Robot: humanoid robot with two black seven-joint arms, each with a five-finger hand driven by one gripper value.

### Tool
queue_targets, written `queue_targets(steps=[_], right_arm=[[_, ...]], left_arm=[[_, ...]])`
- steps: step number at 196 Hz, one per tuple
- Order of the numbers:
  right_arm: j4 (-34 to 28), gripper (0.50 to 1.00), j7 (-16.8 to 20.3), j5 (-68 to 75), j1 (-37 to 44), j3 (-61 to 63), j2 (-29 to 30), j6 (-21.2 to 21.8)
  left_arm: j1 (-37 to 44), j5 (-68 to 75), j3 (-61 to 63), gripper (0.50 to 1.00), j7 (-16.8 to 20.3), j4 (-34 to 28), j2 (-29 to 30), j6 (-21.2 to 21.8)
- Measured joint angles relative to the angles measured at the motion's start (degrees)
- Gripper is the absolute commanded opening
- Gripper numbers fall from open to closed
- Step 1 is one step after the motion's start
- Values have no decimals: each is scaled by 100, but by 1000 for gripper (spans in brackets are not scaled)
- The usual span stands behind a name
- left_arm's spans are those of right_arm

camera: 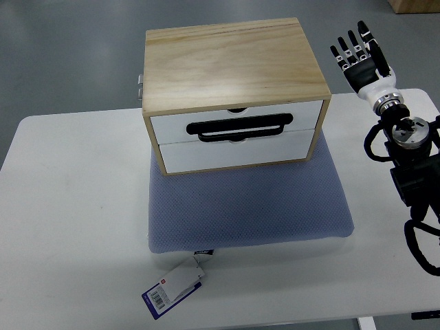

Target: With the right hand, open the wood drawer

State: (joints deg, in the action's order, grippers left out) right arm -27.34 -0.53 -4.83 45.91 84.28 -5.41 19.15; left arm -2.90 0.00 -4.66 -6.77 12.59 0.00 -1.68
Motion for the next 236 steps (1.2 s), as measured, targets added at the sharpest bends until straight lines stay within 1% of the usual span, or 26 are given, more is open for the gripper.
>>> queue_targets(steps=[55, 78, 97, 119, 164, 187, 206, 215, 236], right_arm=[[0, 946, 0, 0, 26, -14, -40, -23], [1, 946, 31, -1, 182, -272, -70, -66], [1, 946, 92, -16, 557, -730, -357, -104], [1, 946, 257, -42, 969, -1597, -818, -190], [-57, 946, 943, -218, 2406, -4641, -1737, -154], [-161, 946, 1381, -226, 3310, -5838, -1970, -113], [-538, 946, 1817, -227, 4229, -6863, -2134, -41], [-714, 946, 1947, -228, 4576, -7248, -2176, -6], [-1348, 946, 2199, -264, 5681, -8400, -2191, 173]], left_arm=[[0, 10, 12, 1000, 0, 24, 0, 0], [0, 10, 2, 1000, 0, 24, 0, 0], [0, 10, 0, 1000, 0, 25, 0, 0], [-4, 11, -1, 1000, 0, 37, 0, 0], [-9, 47, -1, 1000, 0, 59, 0, -8], [-18, 53, -1, 1000, 0, 68, 0, -17], [-27, 57, -1, 1000, 0, 124, 0, -18], [-29, 59, -1, 1000, 0, 148, 0, -20], [-71, 62, -1, 1000, 0, 180, -1, -20]])
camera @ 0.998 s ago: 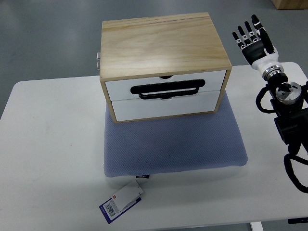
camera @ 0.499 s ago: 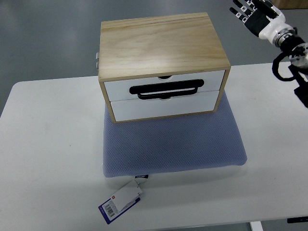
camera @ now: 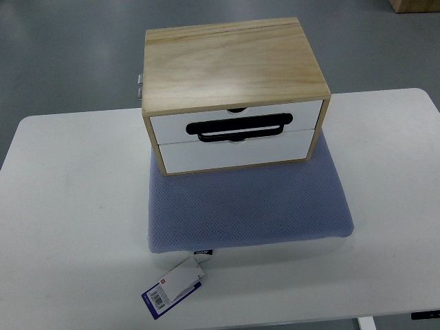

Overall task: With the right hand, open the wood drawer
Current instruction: 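Bring the right hand over the cabinet down to the upper drawer handle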

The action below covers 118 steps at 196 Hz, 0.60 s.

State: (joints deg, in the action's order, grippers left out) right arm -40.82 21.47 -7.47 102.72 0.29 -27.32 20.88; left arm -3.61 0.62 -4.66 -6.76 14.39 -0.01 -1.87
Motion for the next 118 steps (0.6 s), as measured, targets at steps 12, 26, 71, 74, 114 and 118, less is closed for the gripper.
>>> queue_targets(steps=[12, 26, 71, 74, 114, 118], right_arm=[[-521, 946, 94, -18, 634, -632, 50, 137], [-1232, 946, 173, -24, 1245, -1197, 153, 264], [-2866, 944, 329, -22, 2186, -2027, 776, 364], [-2914, 946, 332, -21, 2199, -2043, 808, 364], [-3181, 944, 452, 233, 2040, -2137, 1407, 284], [-3183, 944, 467, 279, 2008, -2134, 1438, 270]], left_arm=[[-16, 1, 5, 1000, -1, 0, 2, 2], [-47, 3, 9, 1000, -1, 4, 1, 0], [-70, 4, 10, 1000, -1, 0, 1, 2], [-71, 5, 9, 1000, -1, -1, 1, 2], [-70, -12, 8, 1000, 1, -29, 1, 3], [-70, -14, 8, 1000, 0, -34, 1, 3]])
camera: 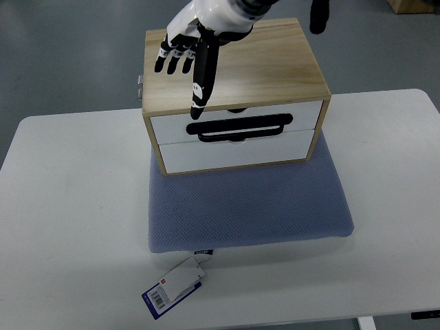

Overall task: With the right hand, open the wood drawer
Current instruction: 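Bring the right hand over the cabinet down to the upper drawer handle, then hook the right hand fingers around the upper drawer's black handle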

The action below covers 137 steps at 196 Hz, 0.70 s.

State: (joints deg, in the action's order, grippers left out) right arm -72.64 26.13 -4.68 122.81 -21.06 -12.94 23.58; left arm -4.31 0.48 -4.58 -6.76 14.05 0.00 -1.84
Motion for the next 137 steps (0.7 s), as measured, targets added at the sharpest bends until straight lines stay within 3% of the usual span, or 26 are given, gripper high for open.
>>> queue_targets(steps=[46, 95, 137], right_arm=[[-56, 944, 156, 568, -392, 54, 98, -171], [-193, 944, 543, 530, -703, -25, 113, -734], [-204, 944, 635, 185, -819, -171, 95, -784]], left_arm=[[0, -32, -7, 1000, 0, -34, 0, 9], [0, -32, -8, 1000, 0, -41, 0, 11], [0, -35, -18, 1000, 0, -44, 0, 17]])
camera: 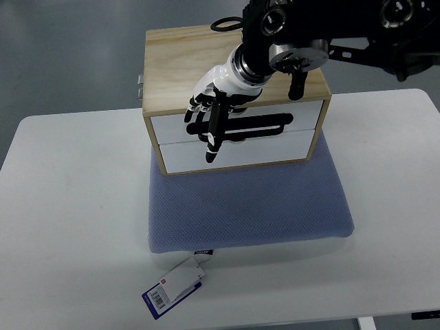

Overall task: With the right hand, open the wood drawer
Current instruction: 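Hook the right hand fingers around the upper drawer's black handle, then pull the upper drawer toward the robot with the right hand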

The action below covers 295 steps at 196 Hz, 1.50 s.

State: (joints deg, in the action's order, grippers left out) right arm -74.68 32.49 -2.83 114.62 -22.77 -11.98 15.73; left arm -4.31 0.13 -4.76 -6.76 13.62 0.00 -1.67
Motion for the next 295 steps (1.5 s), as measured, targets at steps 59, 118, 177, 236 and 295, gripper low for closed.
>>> queue_targets(steps=[59, 118, 177, 236, 295], right_arm=[[-2, 944, 4, -492, -110, -214, -51, 110], [-2, 944, 11, -566, -199, -315, -172, 211], [5, 944, 3, -596, -430, -324, -232, 237], [29, 944, -62, -845, -680, -376, -301, 250], [-7, 944, -85, -774, -764, -295, -353, 758]], left_arm=[[0, -5, -7, 1000, 0, 0, 0, 0], [0, -5, -7, 1000, 0, 0, 0, 0], [0, -5, -7, 1000, -1, 0, 0, 0], [0, -4, -7, 1000, -1, -5, 0, 0], [0, -3, -8, 1000, -1, -37, 0, 0]])
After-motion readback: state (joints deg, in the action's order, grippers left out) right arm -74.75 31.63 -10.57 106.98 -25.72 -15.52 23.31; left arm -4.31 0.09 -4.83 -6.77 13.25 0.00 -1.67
